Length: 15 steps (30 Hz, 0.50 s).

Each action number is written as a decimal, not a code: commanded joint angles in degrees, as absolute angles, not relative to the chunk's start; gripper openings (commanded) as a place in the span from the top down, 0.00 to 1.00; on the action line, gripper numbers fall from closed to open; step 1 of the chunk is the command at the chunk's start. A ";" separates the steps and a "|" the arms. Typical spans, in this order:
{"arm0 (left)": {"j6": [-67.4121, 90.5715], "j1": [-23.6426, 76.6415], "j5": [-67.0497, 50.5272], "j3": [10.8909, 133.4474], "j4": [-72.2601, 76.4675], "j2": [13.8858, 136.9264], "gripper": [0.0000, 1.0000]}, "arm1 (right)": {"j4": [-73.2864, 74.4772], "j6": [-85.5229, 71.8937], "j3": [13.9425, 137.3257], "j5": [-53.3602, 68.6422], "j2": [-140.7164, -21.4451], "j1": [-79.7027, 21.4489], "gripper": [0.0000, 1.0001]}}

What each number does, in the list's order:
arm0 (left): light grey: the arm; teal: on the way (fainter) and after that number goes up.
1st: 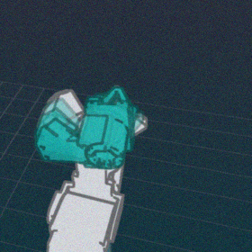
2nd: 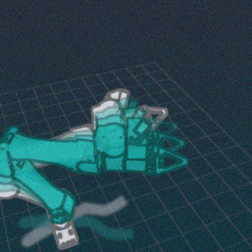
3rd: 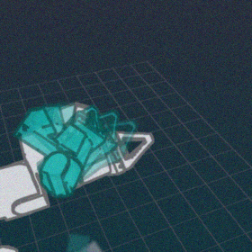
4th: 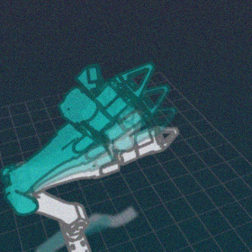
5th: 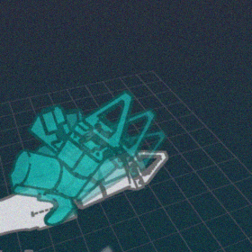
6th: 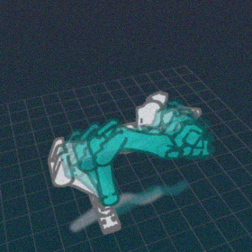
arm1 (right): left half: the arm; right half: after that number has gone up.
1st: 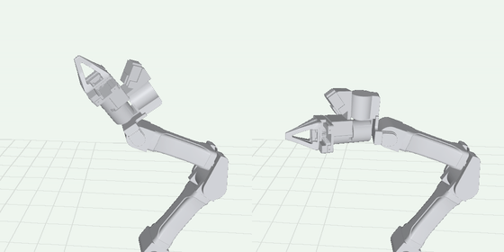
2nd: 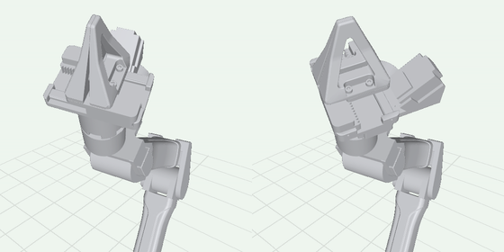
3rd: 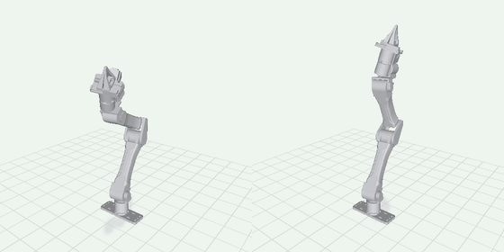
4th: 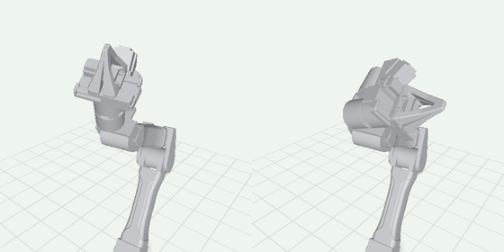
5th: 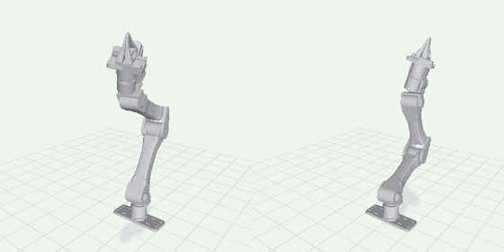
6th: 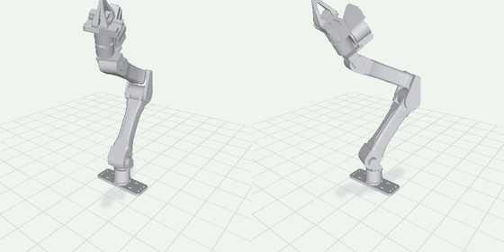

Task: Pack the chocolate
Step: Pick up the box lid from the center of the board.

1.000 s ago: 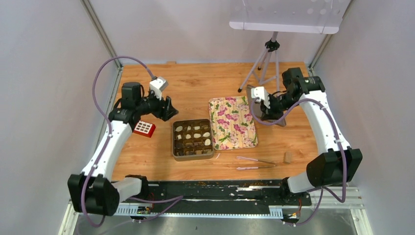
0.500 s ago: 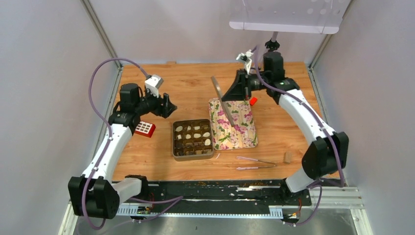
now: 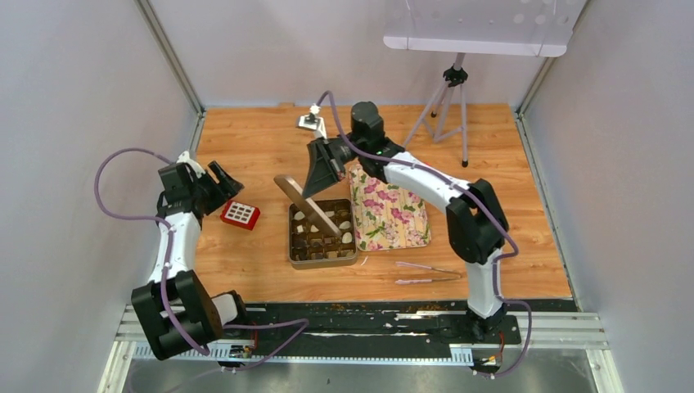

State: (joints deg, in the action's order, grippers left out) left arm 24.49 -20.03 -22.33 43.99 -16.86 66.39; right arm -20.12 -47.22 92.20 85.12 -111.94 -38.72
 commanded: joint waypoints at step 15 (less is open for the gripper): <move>49.85 -20.23 -30.12 33.79 8.10 77.93 0.20 | -45.41 -74.64 104.15 76.40 -124.05 -49.69 1.00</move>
